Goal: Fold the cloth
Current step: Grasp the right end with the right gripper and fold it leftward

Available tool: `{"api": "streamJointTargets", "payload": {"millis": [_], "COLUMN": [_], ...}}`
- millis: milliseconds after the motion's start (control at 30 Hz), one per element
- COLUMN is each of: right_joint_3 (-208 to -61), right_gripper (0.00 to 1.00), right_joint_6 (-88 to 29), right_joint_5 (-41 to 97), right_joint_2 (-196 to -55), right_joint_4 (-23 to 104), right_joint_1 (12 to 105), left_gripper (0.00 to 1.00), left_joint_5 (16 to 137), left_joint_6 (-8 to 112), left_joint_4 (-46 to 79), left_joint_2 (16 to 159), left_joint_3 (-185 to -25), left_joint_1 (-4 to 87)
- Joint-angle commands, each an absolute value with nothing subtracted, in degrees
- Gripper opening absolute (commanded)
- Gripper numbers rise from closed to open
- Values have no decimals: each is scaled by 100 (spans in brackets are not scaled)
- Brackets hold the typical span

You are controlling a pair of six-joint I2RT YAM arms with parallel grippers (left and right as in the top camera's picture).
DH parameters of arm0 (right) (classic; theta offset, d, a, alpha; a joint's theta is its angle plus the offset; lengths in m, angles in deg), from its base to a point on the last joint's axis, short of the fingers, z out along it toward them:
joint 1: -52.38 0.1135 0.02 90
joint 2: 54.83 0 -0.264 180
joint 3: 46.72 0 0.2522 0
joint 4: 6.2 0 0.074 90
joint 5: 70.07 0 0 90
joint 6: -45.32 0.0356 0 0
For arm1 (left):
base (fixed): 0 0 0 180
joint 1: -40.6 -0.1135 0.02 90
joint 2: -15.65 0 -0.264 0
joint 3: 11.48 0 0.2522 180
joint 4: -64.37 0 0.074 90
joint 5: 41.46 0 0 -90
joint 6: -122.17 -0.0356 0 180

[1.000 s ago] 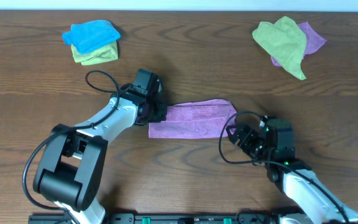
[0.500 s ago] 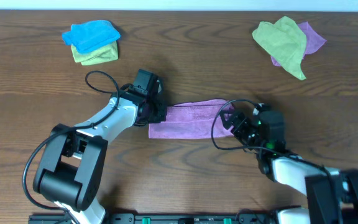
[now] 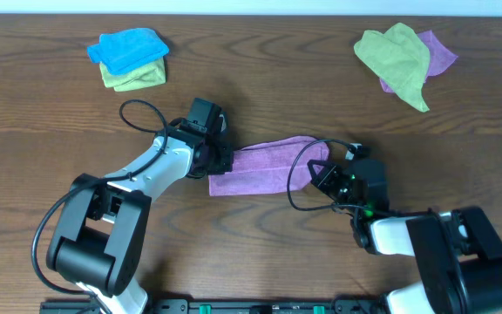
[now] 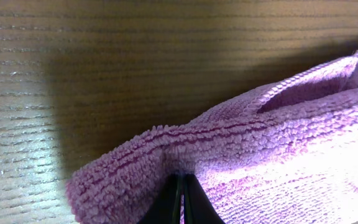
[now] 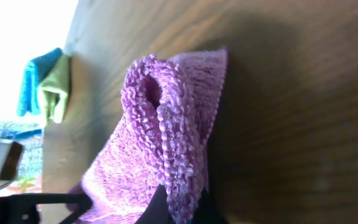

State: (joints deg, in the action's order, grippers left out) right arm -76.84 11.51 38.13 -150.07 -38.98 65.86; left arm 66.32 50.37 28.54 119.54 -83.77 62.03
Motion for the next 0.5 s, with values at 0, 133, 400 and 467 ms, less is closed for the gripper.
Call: {"api": "streamJointTargets", "payload": {"millis": [0, 133, 400, 467], "right_joint_3": [-7687, -7722, -8224, -8539], "right_gripper": [2, 1, 1, 1], "right_joint_6": [958, 945, 836, 659], "right_joint_5": [3963, 4206, 4285, 4285], "right_joint_2": [-14756, -14452, -14332, -14332], "right_joint_4": [-3938, -3936, -3625, -3160], "right_joint_1": [6629, 6673, 7239, 7431], "left_gripper": [6, 6, 5, 6], "left_joint_5": [6610, 6610, 6606, 6603], "left_joint_6": [5107, 5109, 5192, 5192], "left_joint_4": [2833, 2833, 2839, 2843], "left_joint_2": [12035, 12035, 12035, 12035], "left_joint_3": [-8407, -8410, -8414, -8416], "left_joint_1": [6199, 6199, 6199, 6199]}}
